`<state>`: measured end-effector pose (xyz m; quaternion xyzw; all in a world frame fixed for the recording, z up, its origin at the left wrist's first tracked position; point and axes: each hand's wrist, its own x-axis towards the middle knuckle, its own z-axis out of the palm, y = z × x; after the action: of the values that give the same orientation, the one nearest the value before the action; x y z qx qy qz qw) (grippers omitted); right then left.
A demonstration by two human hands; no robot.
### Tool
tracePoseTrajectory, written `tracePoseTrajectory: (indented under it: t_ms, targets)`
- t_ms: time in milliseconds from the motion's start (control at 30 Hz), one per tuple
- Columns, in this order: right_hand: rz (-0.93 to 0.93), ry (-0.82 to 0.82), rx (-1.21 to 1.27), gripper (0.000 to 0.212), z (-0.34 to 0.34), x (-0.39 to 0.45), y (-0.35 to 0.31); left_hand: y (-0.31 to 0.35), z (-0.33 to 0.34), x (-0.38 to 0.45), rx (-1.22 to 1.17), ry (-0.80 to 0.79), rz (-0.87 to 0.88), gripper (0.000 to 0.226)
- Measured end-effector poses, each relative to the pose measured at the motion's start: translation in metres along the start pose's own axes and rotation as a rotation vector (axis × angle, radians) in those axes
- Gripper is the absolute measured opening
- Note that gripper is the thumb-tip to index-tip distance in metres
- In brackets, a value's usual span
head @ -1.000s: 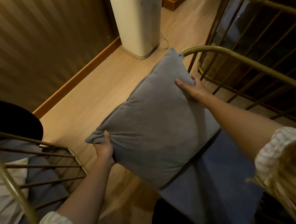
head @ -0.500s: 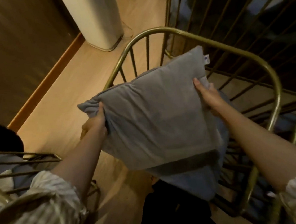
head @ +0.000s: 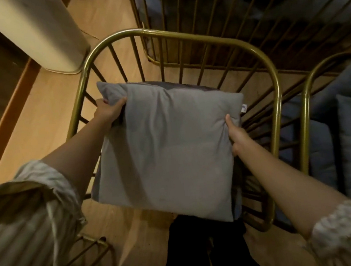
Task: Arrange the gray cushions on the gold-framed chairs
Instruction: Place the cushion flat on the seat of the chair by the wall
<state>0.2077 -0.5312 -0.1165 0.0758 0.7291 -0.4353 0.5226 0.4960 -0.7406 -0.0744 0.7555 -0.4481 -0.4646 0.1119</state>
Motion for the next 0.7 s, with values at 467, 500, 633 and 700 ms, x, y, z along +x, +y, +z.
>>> tracePoseTrajectory:
  t_ms: [467,500,633,700]
  targets:
    - [-0.066,-0.057,-0.180,0.060,-0.001,0.066,0.033,-0.085,0.062,0.013,0.255,-0.334,0.185,0.107]
    - [-0.090,-0.069,-0.224,0.057,-0.001,0.065,0.035,-0.093,0.071,0.008,0.360,-0.349,0.190,0.105]
    - [-0.108,-0.061,-0.442,0.049,-0.008,0.041,0.035,-0.111,0.094,-0.022,0.556,-0.226,0.262,0.099]
    - [-0.022,-0.131,-0.547,0.041,-0.020,0.021,0.034,-0.110,0.102,-0.037,0.577,-0.217,0.260,0.099]
